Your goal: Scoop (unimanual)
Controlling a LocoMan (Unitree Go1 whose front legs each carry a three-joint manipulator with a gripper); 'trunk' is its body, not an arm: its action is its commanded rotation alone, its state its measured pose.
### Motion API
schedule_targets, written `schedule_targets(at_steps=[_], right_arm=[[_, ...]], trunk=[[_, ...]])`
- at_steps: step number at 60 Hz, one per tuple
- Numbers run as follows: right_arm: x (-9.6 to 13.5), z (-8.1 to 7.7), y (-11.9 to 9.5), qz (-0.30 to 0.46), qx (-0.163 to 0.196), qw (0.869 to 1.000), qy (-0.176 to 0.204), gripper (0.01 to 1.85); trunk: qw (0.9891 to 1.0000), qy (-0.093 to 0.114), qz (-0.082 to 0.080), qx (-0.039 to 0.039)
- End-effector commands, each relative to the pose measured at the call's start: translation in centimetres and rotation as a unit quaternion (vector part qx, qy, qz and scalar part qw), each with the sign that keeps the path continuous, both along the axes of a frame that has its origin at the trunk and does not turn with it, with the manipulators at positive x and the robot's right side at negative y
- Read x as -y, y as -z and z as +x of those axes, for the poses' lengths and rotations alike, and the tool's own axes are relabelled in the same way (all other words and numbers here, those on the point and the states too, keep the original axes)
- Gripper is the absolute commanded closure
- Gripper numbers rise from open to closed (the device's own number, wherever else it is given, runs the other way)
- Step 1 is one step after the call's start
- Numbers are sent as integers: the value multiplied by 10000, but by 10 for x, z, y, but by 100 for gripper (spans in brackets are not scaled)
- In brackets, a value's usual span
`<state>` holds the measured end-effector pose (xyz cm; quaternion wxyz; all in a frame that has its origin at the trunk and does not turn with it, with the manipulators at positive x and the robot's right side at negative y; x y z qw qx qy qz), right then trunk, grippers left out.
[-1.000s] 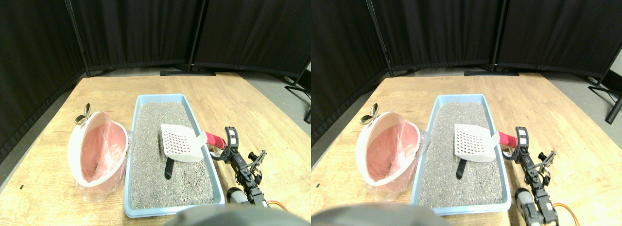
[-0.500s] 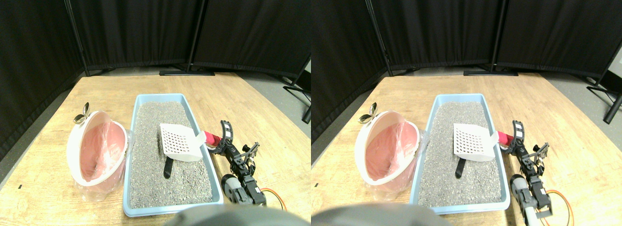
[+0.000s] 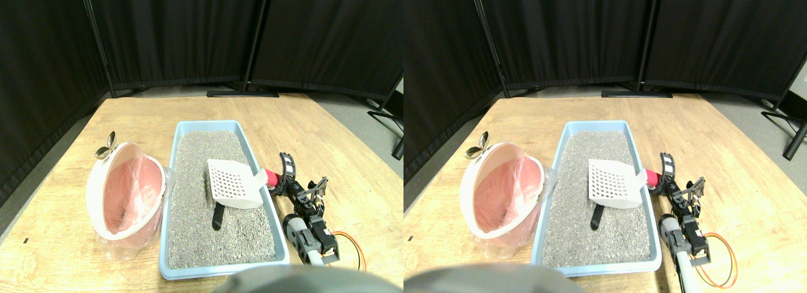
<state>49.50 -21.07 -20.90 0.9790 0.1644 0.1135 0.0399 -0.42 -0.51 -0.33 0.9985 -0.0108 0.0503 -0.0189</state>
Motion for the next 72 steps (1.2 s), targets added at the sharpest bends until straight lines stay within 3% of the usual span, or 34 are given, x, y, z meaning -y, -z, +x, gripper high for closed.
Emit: schedule_targets(at_steps=[1, 7, 11, 13, 16, 19, 34, 48, 60, 61, 67, 72], right_arm=[[1, 5, -1, 6, 104, 9999, 31, 96], [0, 6, -2, 1, 108, 9999, 19, 101], [0, 8, 0, 11, 240, 9997, -72, 120], [0, 8, 0, 11, 240, 9997, -72, 120], [0, 9, 1, 23, 350, 9993, -134, 163], [1, 9, 1, 124, 455, 9986, -241, 181], [6, 5, -5, -4, 742, 9962, -456, 181], [8, -1, -16, -193, 1108, 9916, -644, 181], [4, -10, -46, -549, 1545, 9827, -857, 181], [4, -11, -57, -669, 1642, 9799, -913, 181], [3, -14, -76, -938, 1888, 9718, -1057, 181], [1, -15, -87, -1055, 1943, 9694, -1065, 181]], trunk=[[9998, -70, -91, -149], [9998, -70, -87, -156], [9998, -70, -87, -156], [9998, -70, -87, -156], [9998, -85, -90, -156], [9998, -85, -90, -156], [9998, -91, -86, -172], [9998, -116, -108, -129], [9996, -168, -177, -121], [9996, -185, -193, -122], [9993, -261, -247, -115], [9992, -279, -262, -113]])
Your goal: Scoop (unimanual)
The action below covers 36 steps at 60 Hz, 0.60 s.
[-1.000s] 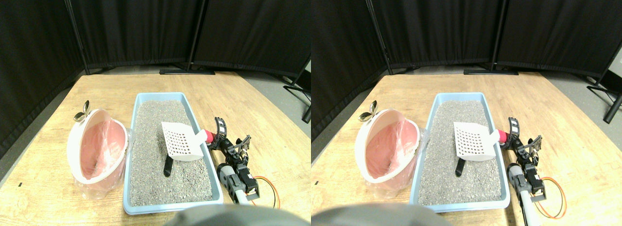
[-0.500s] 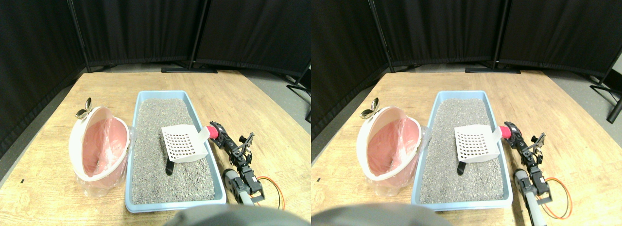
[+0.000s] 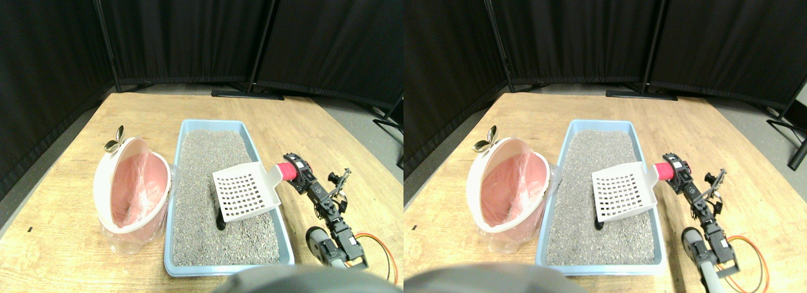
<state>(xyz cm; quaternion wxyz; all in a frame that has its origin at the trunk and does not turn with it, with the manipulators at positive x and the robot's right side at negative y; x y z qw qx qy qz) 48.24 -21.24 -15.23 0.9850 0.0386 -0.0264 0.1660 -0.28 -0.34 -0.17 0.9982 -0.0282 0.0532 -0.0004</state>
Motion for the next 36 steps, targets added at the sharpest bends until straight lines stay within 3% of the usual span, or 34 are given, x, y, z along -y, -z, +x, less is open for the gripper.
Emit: schedule_targets(at_steps=[1, 21, 36], right_arm=[[-1, -3, -35, -116, 437, 9990, -68, 181], [-3, 0, -72, -911, 885, 9910, -421, 179], [-1, 5, -84, -1529, 1068, 9822, -222, 181]], trunk=[[9998, -106, -118, -82], [9993, -271, -257, -81], [9986, -410, -336, -52]])
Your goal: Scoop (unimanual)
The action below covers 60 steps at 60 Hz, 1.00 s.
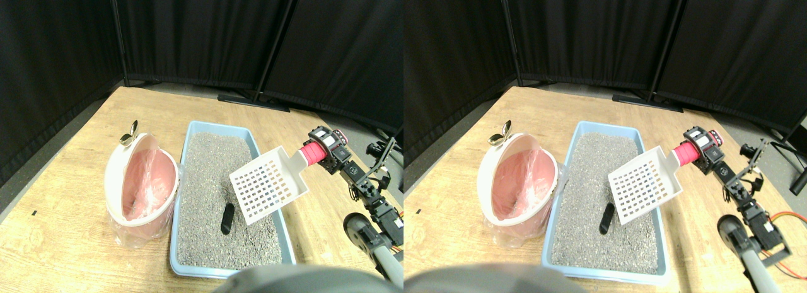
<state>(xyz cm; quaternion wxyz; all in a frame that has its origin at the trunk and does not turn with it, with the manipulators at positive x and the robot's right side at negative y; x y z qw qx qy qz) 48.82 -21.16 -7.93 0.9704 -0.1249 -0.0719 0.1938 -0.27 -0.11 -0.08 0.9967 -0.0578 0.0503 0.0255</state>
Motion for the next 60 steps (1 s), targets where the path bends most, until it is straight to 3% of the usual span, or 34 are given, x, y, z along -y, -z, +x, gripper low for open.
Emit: schedule_targets(at_steps=[1, 16, 36, 60], right_arm=[[0, -1, -11, -1, 331, 9995, -4, 181], [-8, 4, -19, -657, 487, 9966, 135, 181], [-19, 6, -15, -1670, 729, 9833, 22, 181], [-28, 2, -5, -2163, 789, 9729, -185, 181]], trunk=[[9999, -145, -62, -67], [9996, -255, -126, -3], [9994, -306, -165, -36], [9995, -253, -162, -103]])
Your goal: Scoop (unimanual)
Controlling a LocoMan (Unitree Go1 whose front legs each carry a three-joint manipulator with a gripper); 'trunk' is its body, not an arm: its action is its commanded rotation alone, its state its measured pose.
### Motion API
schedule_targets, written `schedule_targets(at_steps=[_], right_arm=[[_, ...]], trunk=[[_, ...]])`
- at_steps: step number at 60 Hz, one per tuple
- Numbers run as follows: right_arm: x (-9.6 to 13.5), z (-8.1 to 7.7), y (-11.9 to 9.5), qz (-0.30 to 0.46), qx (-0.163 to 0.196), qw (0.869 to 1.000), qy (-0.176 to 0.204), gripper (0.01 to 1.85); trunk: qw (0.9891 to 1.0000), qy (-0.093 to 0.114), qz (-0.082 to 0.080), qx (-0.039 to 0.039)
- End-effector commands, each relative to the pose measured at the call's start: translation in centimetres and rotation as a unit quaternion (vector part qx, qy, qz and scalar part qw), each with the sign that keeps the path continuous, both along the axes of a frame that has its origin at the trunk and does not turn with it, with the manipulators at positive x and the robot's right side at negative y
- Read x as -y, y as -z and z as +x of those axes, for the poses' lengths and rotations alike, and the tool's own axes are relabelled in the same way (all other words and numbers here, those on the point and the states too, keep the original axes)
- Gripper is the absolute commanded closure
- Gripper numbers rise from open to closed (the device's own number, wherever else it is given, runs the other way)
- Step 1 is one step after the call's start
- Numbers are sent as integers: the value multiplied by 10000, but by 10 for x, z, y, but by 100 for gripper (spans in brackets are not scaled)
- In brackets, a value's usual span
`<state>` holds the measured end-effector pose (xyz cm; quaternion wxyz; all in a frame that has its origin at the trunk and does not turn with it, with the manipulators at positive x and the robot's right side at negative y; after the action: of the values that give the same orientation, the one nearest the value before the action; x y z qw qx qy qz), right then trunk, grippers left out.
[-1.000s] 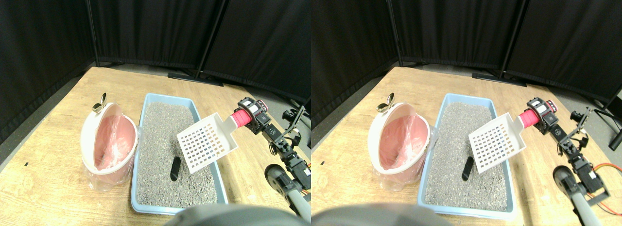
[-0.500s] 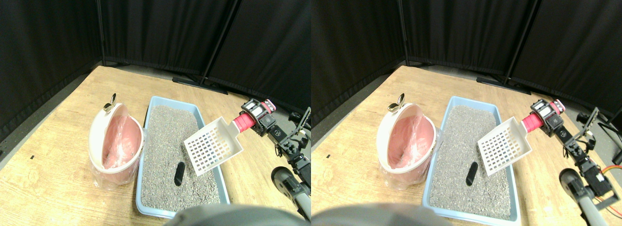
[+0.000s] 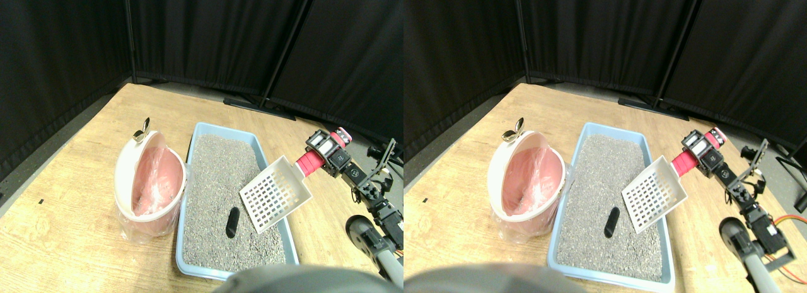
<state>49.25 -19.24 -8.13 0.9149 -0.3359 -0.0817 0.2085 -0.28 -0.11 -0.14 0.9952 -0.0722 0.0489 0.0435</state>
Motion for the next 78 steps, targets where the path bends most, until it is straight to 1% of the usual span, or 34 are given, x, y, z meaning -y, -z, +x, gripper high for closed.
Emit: schedule_targets(at_steps=[1, 2, 9, 14, 22, 23, 27, 31, 32, 33, 34, 37, 38, 40, 41, 42, 43, 45, 47, 49, 50, 53, 57, 59, 60, 63, 64, 66, 70, 71, 73, 74, 77, 78], right_arm=[[-9, -3, -6, -100, 202, 9997, -97, 181], [-9, -3, -6, -100, 202, 9997, -97, 181], [-14, -5, -1, -142, 220, 9987, -443, 181], [-16, -6, 1, -212, 230, 9983, -491, 181], [-20, -8, 4, -334, 114, 9985, -420, 181], [-21, -8, 5, -370, 87, 9984, -413, 181], [-25, -10, 9, -440, -30, 9983, -377, 181], [-28, -12, 14, -506, -87, 9976, -454, 181], [-31, -14, 17, -499, -207, 9976, -442, 181], [-31, -14, 17, -499, -207, 9976, -442, 181], [-35, -16, 24, -521, -383, 9969, -452, 181], [-38, -17, 28, -516, -476, 9967, -417, 181], [-45, -21, 37, -408, -719, 9961, -318, 181], [-45, -21, 37, -408, -719, 9961, -318, 181], [-49, -23, 42, -314, -895, 9951, -286, 181], [-50, -24, 45, -206, -934, 9949, -328, 181], [-53, -24, 53, 88, -956, 9940, -531, 181], [-61, -30, 65, 275, -1162, 9916, -496, 177], [-65, -33, 69, 344, -1169, 9910, -553, 178], [-70, -36, 73, 429, -1311, 9890, -532, 181], [-74, -38, 75, 518, -1375, 9874, -587, 181], [-80, -42, 77, 603, -1580, 9844, -483, 181], [-82, -42, 78, 695, -1632, 9826, -546, 180], [-83, -41, 77, 735, -1681, 9817, -520, 177], [-84, -38, 76, 855, -1741, 9799, -479, 169], [-83, -35, 75, 1013, -1814, 9772, -449, 173], [-83, -33, 73, 1064, -1870, 9758, -395, 179], [-81, -31, 72, 1170, -1925, 9736, -361, 181], [-79, -27, 70, 1359, -1946, 9707, -361, 181], [-77, -25, 69, 1451, -1992, 9687, -292, 181], [-77, -25, 69, 1451, -1992, 9687, -292, 181], [-73, -22, 66, 1686, -2149, 9619, -70, 181], [-69, -19, 62, 1907, -2208, 9565, 47, 181], [-67, -17, 61, 2139, -2295, 9494, 135, 181]], trunk=[[9999, -64, -30, -110], [9999, -64, -30, -110], [9999, -48, -25, -127], [9999, -41, -24, -130], [9999, -36, -16, -137], [9999, -35, -15, -151], [9999, -25, -11, -159], [9998, -11, -23, -184], [9998, -13, -22, -187], [9998, -13, -22, -187], [9998, -12, -29, -196], [9998, -20, -48, -215], [9997, -25, -56, -222], [9997, -30, -63, -224], [9997, -34, -70, -225], [9997, -46, -79, -234], [9997, -51, -85, -240], [9996, -59, -101, -257], [9996, -61, -100, -262], [9996, -66, -103, -264], [9996, -66, -103, -264], [9996, -72, -110, -268], [9995, -78, -120, -265], [9995, -81, -121, -264], [9995, -88, -127, -267], [9995, -88, -130, -273], [9995, -90, -142, -281], [9995, -91, -142, -277], [9995, -85, -138, -286], [9995, -82, -135, -289], [9995, -82, -135, -289], [9995, -73, -130, -288], [9995, -60, -134, -288], [9995, -60, -134, -288]])
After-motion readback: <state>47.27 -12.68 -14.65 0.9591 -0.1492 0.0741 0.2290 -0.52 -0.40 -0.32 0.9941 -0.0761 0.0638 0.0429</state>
